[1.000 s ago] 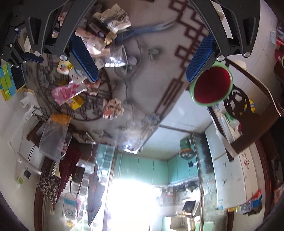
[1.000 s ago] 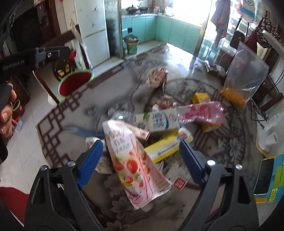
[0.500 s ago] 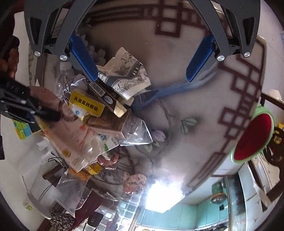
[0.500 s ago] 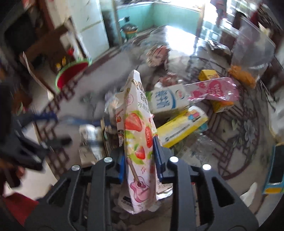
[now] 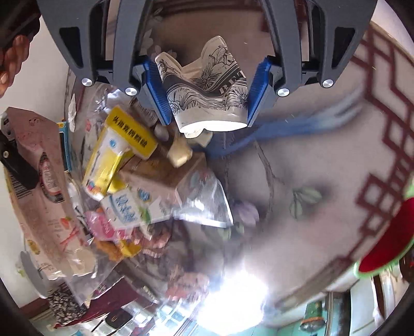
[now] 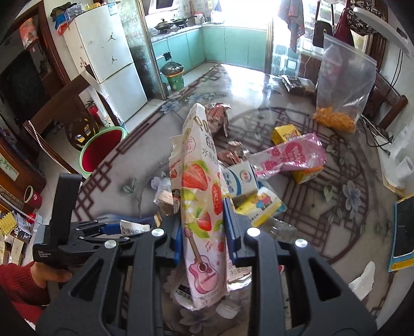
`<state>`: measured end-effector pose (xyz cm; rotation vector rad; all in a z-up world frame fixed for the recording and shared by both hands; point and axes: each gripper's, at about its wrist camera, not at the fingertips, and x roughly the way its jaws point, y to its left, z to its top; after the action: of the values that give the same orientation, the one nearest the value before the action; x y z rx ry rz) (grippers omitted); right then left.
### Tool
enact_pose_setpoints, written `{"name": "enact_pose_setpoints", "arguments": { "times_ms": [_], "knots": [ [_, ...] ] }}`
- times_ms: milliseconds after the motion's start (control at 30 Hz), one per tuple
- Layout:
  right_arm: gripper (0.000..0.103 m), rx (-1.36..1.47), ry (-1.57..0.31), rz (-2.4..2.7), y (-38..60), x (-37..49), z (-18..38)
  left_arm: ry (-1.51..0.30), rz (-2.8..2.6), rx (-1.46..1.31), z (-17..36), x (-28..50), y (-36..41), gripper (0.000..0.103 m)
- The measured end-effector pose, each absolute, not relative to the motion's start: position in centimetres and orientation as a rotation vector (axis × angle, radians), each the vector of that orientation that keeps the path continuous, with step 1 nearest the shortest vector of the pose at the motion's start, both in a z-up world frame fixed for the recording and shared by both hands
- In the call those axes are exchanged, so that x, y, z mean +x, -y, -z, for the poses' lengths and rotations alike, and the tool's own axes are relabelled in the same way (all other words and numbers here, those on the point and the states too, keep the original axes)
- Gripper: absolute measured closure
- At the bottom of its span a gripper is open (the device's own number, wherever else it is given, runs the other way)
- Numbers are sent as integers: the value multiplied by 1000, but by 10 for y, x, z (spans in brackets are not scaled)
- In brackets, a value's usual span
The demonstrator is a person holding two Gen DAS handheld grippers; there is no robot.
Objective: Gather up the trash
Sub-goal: 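Grasp the white paper cup with left tool while right tool grasps strawberry carton, then drop the paper cup and strawberry carton into the red bucket, opening both tools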
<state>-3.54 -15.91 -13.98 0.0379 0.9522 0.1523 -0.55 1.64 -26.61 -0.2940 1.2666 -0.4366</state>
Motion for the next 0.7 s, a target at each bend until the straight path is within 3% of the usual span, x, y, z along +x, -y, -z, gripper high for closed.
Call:
{"name": "enact_pose_setpoints", "arguments": {
  "times_ms": [433,700],
  "knots": [
    [77,118,-886,-198,54,33,111,-956,318,-131,168,70,-150,48],
    [77,228,-997,-277,-38,107,154,-941,139,-161,171,137,-275,48]
  ]
}}
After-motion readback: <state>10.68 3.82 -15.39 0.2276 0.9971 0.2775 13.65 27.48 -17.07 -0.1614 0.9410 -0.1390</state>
